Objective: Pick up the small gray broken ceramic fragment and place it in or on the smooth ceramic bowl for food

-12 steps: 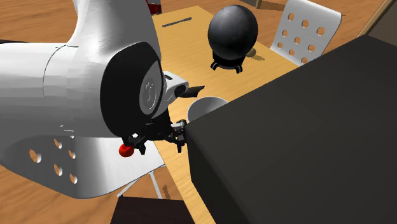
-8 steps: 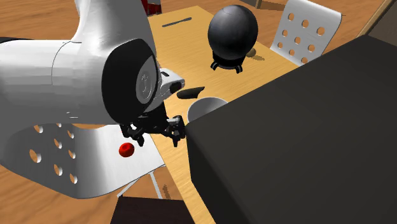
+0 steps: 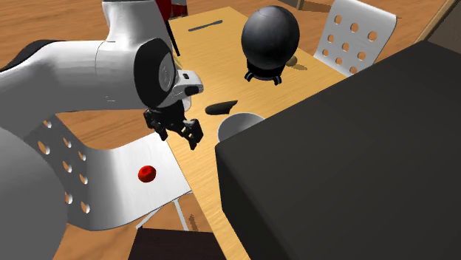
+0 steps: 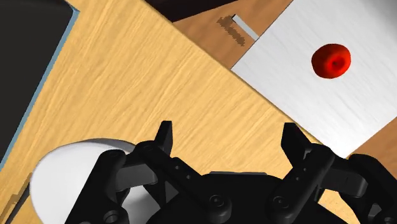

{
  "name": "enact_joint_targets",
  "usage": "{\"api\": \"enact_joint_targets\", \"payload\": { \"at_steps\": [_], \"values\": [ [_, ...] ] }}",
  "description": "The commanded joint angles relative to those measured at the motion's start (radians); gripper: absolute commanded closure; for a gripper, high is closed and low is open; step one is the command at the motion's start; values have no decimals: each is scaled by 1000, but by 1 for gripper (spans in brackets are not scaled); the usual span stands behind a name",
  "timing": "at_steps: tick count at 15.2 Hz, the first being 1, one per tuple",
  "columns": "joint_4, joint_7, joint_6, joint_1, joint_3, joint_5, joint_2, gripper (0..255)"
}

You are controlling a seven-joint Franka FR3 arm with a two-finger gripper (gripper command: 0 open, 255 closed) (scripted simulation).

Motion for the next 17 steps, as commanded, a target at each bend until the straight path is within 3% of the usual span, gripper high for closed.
{"api": "enact_joint_targets", "payload": {
  "at_steps": [1, 9, 17],
  "values": [
    [48, 95, 37, -23, 19, -9, 77, 0],
    [288, 471, 120, -72, 62, -90, 383, 0],
    [585, 792, 119, -74, 17, -178, 669, 0]
  ]
}}
